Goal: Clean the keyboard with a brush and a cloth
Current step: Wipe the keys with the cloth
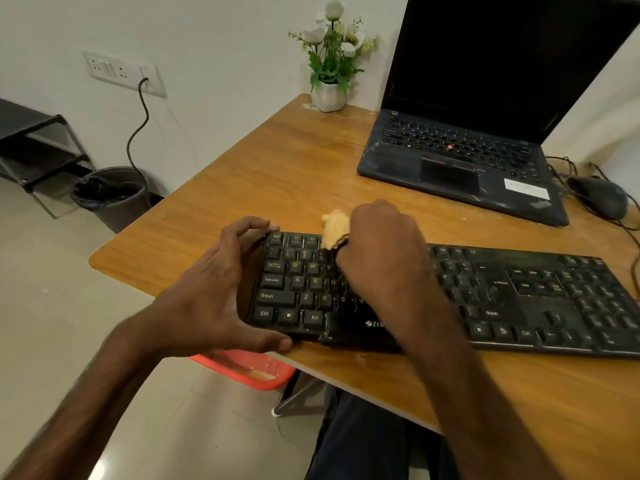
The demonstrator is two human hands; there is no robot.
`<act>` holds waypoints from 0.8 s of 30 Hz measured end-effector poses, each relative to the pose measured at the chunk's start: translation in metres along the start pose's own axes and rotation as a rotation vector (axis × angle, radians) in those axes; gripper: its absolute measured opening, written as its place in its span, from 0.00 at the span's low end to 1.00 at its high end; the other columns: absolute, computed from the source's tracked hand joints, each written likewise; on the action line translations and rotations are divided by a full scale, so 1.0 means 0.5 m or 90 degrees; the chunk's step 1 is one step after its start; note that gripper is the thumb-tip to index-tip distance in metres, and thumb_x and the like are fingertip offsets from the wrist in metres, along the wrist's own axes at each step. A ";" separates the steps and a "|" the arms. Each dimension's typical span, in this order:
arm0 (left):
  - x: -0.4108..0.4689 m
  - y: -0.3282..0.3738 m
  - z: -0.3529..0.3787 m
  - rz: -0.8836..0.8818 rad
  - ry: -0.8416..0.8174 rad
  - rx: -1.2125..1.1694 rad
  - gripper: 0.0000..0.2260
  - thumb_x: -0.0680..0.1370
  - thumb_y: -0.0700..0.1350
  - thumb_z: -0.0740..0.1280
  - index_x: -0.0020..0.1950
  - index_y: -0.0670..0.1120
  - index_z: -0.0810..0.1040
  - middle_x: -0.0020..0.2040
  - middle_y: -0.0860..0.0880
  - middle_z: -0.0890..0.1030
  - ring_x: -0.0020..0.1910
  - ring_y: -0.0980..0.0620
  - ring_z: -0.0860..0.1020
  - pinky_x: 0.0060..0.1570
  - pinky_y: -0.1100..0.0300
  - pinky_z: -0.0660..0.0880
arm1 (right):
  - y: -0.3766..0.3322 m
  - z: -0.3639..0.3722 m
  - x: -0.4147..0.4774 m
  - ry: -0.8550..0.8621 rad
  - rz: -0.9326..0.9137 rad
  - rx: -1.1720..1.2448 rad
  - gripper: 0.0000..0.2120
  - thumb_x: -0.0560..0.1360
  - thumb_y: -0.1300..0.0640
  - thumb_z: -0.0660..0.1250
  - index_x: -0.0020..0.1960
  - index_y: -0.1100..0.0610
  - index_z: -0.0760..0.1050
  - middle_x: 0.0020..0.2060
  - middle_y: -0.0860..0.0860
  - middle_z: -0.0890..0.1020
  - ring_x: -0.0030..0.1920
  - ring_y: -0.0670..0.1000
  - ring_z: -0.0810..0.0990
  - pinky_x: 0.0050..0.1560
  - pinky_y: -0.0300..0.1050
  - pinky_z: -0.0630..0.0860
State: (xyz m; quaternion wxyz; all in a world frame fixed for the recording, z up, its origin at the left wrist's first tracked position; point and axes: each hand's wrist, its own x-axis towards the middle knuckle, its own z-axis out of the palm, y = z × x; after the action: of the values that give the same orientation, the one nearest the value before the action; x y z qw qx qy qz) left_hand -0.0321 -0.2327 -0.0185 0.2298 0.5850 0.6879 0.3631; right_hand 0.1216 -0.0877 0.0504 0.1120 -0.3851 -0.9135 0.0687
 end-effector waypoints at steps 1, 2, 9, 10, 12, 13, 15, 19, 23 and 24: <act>0.000 0.001 0.000 -0.008 0.003 -0.009 0.58 0.55 0.71 0.79 0.75 0.63 0.47 0.74 0.65 0.65 0.74 0.61 0.66 0.71 0.48 0.71 | -0.023 0.006 0.000 0.005 -0.017 0.009 0.11 0.78 0.56 0.66 0.59 0.59 0.75 0.54 0.55 0.75 0.44 0.50 0.70 0.42 0.41 0.69; 0.000 0.002 0.000 -0.017 0.003 -0.018 0.59 0.54 0.70 0.80 0.75 0.65 0.47 0.74 0.65 0.65 0.73 0.61 0.67 0.70 0.49 0.72 | -0.045 0.009 0.002 0.003 -0.030 0.026 0.12 0.78 0.56 0.65 0.60 0.59 0.75 0.56 0.55 0.74 0.45 0.50 0.69 0.43 0.42 0.69; -0.008 0.006 0.003 -0.031 0.023 -0.050 0.60 0.54 0.65 0.82 0.74 0.67 0.45 0.63 0.64 0.76 0.62 0.60 0.78 0.60 0.52 0.78 | -0.096 0.018 0.016 -0.055 -0.132 0.127 0.10 0.76 0.60 0.65 0.57 0.58 0.78 0.50 0.53 0.76 0.48 0.53 0.77 0.41 0.44 0.70; -0.008 0.008 0.003 -0.022 0.020 -0.055 0.60 0.54 0.65 0.82 0.75 0.66 0.45 0.66 0.68 0.74 0.65 0.62 0.75 0.63 0.51 0.77 | -0.081 0.013 0.021 -0.035 -0.124 0.122 0.11 0.77 0.58 0.66 0.58 0.56 0.78 0.50 0.52 0.76 0.49 0.52 0.76 0.41 0.44 0.70; -0.005 0.012 0.003 -0.019 0.015 -0.072 0.61 0.54 0.66 0.82 0.75 0.66 0.44 0.69 0.74 0.69 0.69 0.65 0.71 0.68 0.51 0.73 | -0.059 0.011 0.026 0.026 -0.111 0.062 0.13 0.77 0.56 0.66 0.61 0.54 0.76 0.53 0.51 0.75 0.50 0.51 0.76 0.45 0.45 0.72; -0.004 0.013 0.003 -0.020 0.015 -0.079 0.62 0.54 0.65 0.82 0.75 0.67 0.43 0.68 0.76 0.68 0.69 0.67 0.71 0.68 0.53 0.72 | -0.060 0.015 0.024 0.039 -0.120 0.042 0.14 0.77 0.56 0.67 0.63 0.54 0.76 0.54 0.51 0.75 0.51 0.51 0.76 0.47 0.45 0.73; -0.005 0.012 0.003 -0.016 0.017 -0.082 0.63 0.54 0.64 0.82 0.76 0.66 0.41 0.67 0.76 0.69 0.67 0.68 0.71 0.67 0.58 0.72 | -0.080 0.025 0.013 0.031 -0.169 0.026 0.15 0.76 0.56 0.67 0.63 0.54 0.76 0.57 0.52 0.74 0.53 0.52 0.75 0.46 0.45 0.72; -0.006 0.010 0.004 -0.039 0.044 -0.087 0.66 0.53 0.60 0.85 0.74 0.69 0.38 0.58 0.71 0.75 0.58 0.63 0.79 0.54 0.68 0.77 | -0.089 0.029 -0.030 -0.015 -0.256 0.082 0.21 0.74 0.60 0.67 0.67 0.51 0.75 0.56 0.50 0.74 0.55 0.52 0.74 0.48 0.47 0.72; -0.001 0.007 0.003 0.008 0.035 -0.044 0.65 0.54 0.60 0.81 0.77 0.62 0.38 0.70 0.70 0.67 0.67 0.66 0.73 0.58 0.70 0.74 | -0.068 0.041 -0.103 -0.016 -0.348 0.080 0.21 0.65 0.62 0.74 0.58 0.54 0.81 0.52 0.53 0.77 0.50 0.54 0.74 0.42 0.47 0.67; -0.002 0.005 0.004 0.014 0.028 -0.042 0.65 0.55 0.60 0.81 0.78 0.59 0.39 0.74 0.65 0.66 0.70 0.65 0.70 0.62 0.70 0.72 | -0.059 0.050 -0.114 0.001 -0.354 0.092 0.21 0.63 0.63 0.75 0.56 0.55 0.82 0.49 0.53 0.78 0.47 0.55 0.75 0.41 0.47 0.66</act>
State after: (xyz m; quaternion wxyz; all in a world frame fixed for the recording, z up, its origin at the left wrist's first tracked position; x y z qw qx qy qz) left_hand -0.0290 -0.2333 -0.0181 0.2296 0.5769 0.6738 0.4006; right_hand 0.1334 -0.1501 0.0240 0.1547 -0.1108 -0.9766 0.1002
